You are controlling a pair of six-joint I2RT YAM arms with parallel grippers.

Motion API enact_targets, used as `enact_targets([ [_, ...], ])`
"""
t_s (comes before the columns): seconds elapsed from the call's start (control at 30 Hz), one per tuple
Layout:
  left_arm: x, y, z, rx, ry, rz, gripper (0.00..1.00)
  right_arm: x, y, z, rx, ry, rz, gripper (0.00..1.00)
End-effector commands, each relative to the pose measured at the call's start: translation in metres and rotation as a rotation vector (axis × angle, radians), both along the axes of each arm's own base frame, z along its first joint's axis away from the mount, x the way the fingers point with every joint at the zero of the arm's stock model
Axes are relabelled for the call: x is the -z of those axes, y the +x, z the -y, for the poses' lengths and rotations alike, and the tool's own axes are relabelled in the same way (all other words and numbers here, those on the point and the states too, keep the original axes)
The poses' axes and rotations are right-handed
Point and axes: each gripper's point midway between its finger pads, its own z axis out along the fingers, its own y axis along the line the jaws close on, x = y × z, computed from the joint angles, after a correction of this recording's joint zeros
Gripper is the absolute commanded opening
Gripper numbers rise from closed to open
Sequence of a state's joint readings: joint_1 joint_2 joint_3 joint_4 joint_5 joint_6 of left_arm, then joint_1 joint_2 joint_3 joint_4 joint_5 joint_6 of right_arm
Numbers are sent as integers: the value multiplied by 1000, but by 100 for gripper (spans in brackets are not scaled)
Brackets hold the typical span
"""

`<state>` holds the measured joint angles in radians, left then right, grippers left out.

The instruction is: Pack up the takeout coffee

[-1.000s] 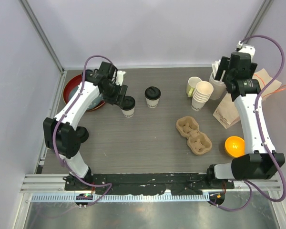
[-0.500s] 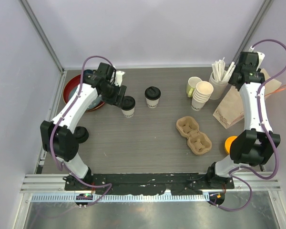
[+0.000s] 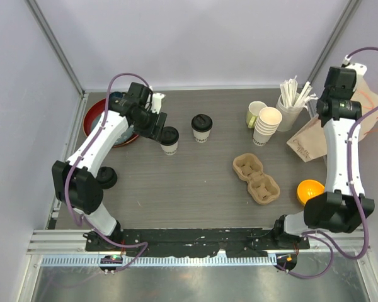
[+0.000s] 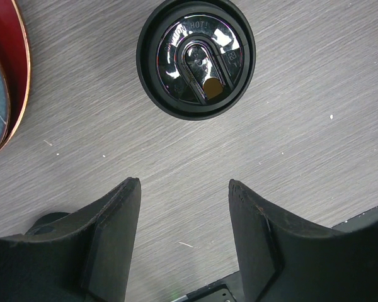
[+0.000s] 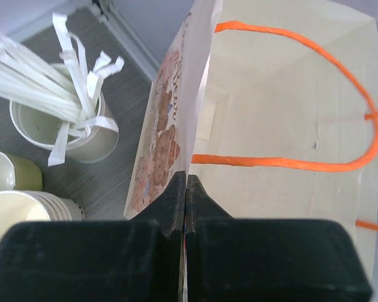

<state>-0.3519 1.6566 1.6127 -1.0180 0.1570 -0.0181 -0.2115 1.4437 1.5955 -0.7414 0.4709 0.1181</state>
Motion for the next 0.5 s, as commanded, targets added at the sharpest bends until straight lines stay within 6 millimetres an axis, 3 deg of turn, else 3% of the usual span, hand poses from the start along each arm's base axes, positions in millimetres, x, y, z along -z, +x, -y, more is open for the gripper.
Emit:
enact_targets([
  [0.0, -17, 5, -3, 1, -13, 71, 62, -107, -41, 13, 85, -162, 229, 1],
  [0.17, -20, 6, -3, -2, -9, 76, 62, -157, -67, 20, 119, -268, 294, 1],
  [0.27, -21, 8, -7, -13, 7, 86, 62, -196, -72, 17, 95, -325, 381, 1],
  [0.3, -21, 9, -8, -19, 13, 89, 62, -217, -74, 14, 80, -339, 449, 1],
  [0.43, -25, 15, -22, -35, 47, 111, 62, -265, -66, -8, -50, -366, 588, 1],
  [0.47, -26, 15, -26, -47, 49, 111, 62, -272, -51, -22, -148, -360, 615, 1],
])
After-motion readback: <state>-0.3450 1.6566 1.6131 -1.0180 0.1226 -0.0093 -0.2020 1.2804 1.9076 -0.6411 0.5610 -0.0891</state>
